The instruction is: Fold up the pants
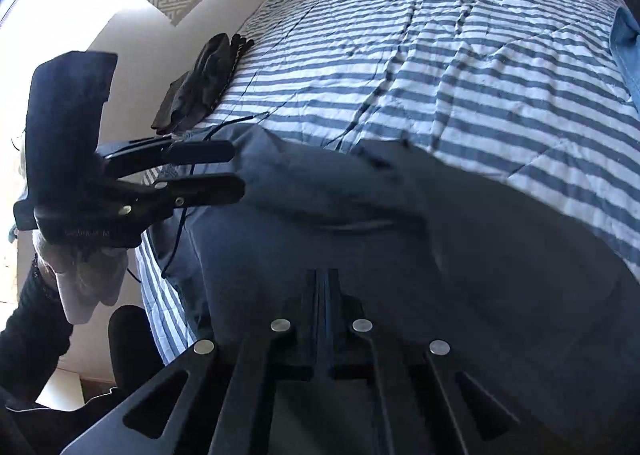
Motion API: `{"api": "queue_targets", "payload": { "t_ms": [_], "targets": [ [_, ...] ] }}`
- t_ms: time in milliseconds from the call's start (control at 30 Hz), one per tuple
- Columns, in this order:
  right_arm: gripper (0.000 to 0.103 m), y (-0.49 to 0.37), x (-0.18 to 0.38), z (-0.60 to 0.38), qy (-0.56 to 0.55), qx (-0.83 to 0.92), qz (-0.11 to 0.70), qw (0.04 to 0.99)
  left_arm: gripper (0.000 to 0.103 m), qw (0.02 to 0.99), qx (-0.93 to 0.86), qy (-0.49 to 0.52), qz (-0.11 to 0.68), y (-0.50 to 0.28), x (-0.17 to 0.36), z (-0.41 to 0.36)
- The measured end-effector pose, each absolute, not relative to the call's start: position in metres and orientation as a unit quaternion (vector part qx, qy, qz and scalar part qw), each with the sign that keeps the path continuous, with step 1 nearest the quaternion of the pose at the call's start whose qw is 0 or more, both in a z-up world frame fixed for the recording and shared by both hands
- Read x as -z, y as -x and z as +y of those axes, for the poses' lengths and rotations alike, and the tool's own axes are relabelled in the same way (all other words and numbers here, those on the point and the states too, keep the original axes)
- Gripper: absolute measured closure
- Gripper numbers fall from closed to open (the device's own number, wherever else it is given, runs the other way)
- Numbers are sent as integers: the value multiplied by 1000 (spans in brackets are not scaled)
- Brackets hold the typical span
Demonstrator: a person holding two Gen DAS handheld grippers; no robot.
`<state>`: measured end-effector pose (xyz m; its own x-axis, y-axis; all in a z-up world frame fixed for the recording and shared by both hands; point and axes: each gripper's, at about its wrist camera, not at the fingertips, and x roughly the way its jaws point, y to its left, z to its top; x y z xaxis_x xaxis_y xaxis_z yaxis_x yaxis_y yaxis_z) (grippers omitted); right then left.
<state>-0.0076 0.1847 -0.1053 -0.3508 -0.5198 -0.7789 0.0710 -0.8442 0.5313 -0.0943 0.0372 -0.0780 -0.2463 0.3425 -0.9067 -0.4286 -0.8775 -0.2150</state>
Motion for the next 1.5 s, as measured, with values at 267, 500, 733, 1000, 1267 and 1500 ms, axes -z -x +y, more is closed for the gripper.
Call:
{"api": "queue_targets", "payload": {
  "t_ms": [267, 500, 733, 1000, 1267, 1500],
  "targets": [
    [58, 31, 65, 252, -478, 830, -257, 131, 42, 245, -794, 535, 152, 110, 95, 79],
    [60, 95, 89, 257, -535, 787, -270, 151, 66, 262, -768, 559, 170, 88, 136, 68],
    [62, 109, 110, 229, -575, 748, -261, 205, 66, 274, -782, 535, 164, 81, 138, 57],
    [62, 115, 150, 215, -603, 704, -310, 211, 66, 287, -788, 522, 155, 82, 142, 47],
    [101, 111, 128, 216, -540, 752, -329, 184, 35, 229, -845, 471, 103, 67, 86, -37],
    [100, 121, 132, 237, -540, 774, -318, 95, 35, 90, -843, 519, 108, 84, 139, -132]
  ]
}}
